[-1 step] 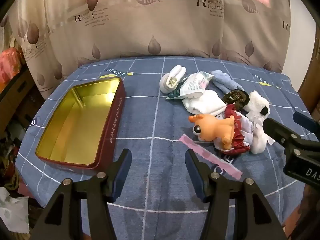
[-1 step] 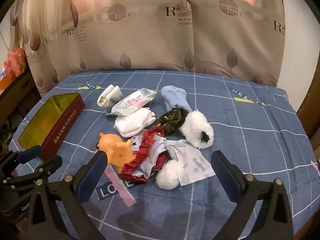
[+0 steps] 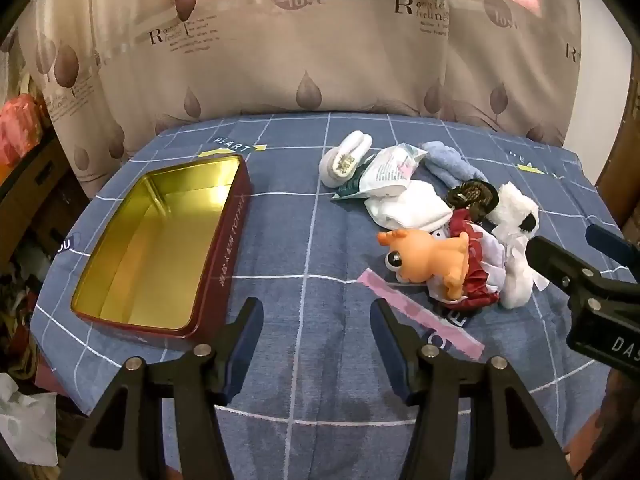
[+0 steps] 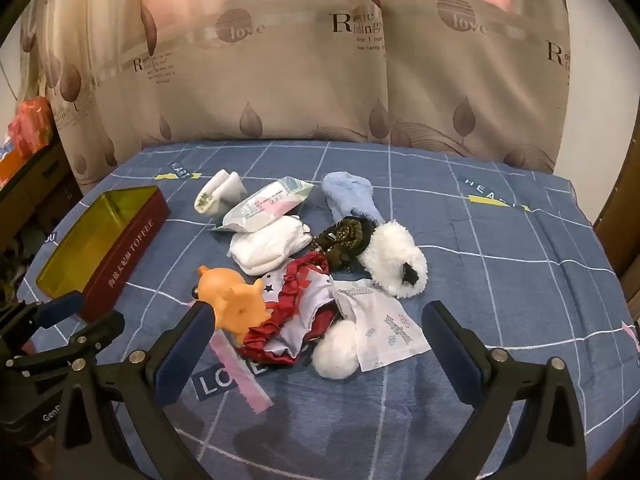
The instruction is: Organize soft objects
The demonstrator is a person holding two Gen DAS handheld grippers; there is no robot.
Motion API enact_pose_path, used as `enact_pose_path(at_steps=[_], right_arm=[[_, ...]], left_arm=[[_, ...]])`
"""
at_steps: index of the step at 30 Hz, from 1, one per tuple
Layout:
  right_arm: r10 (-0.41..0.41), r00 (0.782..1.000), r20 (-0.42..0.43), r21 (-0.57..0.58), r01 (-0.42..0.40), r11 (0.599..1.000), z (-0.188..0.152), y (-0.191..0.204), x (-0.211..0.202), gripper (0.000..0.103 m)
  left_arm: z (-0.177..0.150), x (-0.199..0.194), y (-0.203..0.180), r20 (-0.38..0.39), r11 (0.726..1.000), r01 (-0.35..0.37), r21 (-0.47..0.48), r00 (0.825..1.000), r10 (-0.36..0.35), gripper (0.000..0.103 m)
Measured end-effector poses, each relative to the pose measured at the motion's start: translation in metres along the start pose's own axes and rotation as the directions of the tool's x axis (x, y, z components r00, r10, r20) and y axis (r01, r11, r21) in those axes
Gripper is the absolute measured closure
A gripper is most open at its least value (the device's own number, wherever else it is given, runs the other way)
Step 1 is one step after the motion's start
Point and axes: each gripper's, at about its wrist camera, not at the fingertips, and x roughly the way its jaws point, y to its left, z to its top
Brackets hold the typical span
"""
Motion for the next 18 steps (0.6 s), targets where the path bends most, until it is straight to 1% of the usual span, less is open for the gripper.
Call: enact_pose_path(at_steps=[1, 2, 3, 4, 13, 14, 18], right_arm=[[0.002, 1.000, -0.001, 0.001, -0.002, 1.000, 0.000, 0.000, 0.001, 0.001], [0.004, 1.000, -0.003, 0.002, -0.004, 1.000, 0.000, 0.000, 0.001, 0.001], [0.002, 1.000, 0.004, 0.003, -0.002, 1.000, -0.001, 0.000, 0.001, 0.001], [0.003, 1.000, 0.003, 0.003, -0.003, 1.000, -0.001, 0.000, 0.001, 0.001], [0.012, 1.000, 0.006, 0.000, -0.012, 1.000, 0.001, 0.006, -0.006, 0.001], [0.013, 1.000, 0.004, -0.001, -0.013, 1.000, 0.002, 0.006, -0.005, 0.001], [0.014, 1.000, 0.004, -0.002, -0.014, 1.000, 0.001, 0.004, -0.006, 0.001]], left_arm=[[0.000, 0.000, 0.000, -0.002, 1.000, 0.002, 0.001, 1.000, -0.002, 0.046], [0.000, -0.003, -0.002, 0.007, 1.000, -0.017, 0.003, 1.000, 0.017, 0.046], [0.000, -0.004, -0.004, 0.007, 1.000, -0.020, 0.003, 1.000, 0.020, 0.046], [-0.003, -0.002, 0.003, 0.005, 1.000, -0.005, -0.003, 1.000, 0.005, 0.046], [-0.003, -0.008, 0.002, 0.013, 1.000, -0.015, -0.012, 1.000, 0.015, 0.046], [-0.002, -0.007, 0.008, 0.008, 1.000, -0.005, -0.017, 1.000, 0.006, 0.046], [-0.001, -0.008, 0.008, 0.009, 1.000, -0.005, -0.015, 1.000, 0.005, 0.046]])
